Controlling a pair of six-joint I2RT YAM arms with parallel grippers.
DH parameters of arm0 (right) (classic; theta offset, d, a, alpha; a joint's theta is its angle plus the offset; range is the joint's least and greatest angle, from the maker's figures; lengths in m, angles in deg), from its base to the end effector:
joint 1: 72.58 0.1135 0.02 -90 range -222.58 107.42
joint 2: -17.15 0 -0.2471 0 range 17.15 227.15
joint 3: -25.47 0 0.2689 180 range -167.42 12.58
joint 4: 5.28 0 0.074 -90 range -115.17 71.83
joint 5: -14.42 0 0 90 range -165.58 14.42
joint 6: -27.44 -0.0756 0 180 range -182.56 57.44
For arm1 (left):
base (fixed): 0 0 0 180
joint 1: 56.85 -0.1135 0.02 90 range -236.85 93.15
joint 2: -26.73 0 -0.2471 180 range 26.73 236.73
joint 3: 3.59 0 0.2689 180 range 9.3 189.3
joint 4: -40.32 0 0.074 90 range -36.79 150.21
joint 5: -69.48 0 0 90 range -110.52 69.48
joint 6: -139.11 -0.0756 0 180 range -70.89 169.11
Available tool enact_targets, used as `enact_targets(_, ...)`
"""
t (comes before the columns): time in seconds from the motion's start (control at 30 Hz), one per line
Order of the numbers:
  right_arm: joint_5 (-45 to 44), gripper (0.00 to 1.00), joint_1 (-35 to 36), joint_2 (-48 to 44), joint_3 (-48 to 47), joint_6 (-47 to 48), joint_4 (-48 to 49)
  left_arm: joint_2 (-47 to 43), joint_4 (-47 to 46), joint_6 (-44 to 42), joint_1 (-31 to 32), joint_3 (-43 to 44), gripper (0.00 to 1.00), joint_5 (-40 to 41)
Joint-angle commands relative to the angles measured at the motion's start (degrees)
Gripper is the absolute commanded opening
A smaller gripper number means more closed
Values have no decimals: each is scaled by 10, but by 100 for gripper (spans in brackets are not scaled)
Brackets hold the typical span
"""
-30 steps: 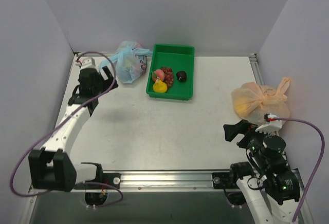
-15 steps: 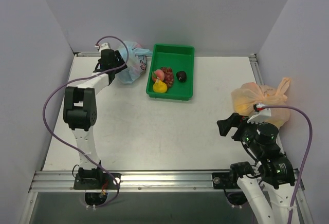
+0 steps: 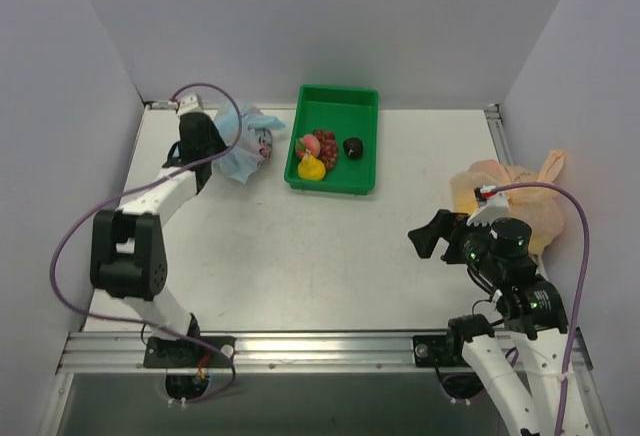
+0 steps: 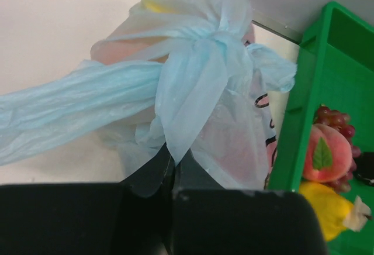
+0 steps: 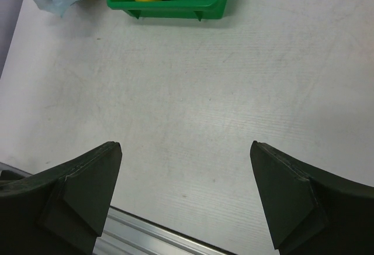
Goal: Untie the knot of the plastic bag and take out the fruit
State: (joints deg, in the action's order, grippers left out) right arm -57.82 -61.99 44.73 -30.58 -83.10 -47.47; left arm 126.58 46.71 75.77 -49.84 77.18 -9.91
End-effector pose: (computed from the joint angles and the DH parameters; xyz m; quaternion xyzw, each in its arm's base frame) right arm 0.1719 0.0556 0.3215 -0.0276 0.7824 0.2807 0.5552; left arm 0.4486 -0.0411 0.2053 -0.1923 0.8212 -0.0791 0.5314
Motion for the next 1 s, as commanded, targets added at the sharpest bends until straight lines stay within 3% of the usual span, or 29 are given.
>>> enact_targets(0.0,61,97,4,22,-45,20,21,-127,24,16,5,-50,0,6)
enact_targets(0.17,101,97,4,37,-72,11,17,-305,115,46,50,-154,0,3)
enact_targets(0.37,145,95,7,55,-82,30,-10,-511,193,203,143,-295,0,21)
enact_targets(0.47,155,95,9,55,-83,23,-19,-572,199,290,216,-346,0,29)
enact_targets(0.63,178,95,11,53,-79,12,-22,-571,199,332,379,-349,0,74)
enact_targets(0.83,187,94,15,56,-74,-3,-23,-450,101,343,550,-310,6,145)
enact_targets(0.87,189,94,16,57,-74,-2,-23,-417,74,338,567,-300,11,151)
enact_targets(0.9,189,94,19,62,-72,-3,-24,-403,54,336,579,-283,26,162)
enact_targets(0.97,189,94,25,67,-70,-4,-24,-367,36,320,602,-261,41,165)
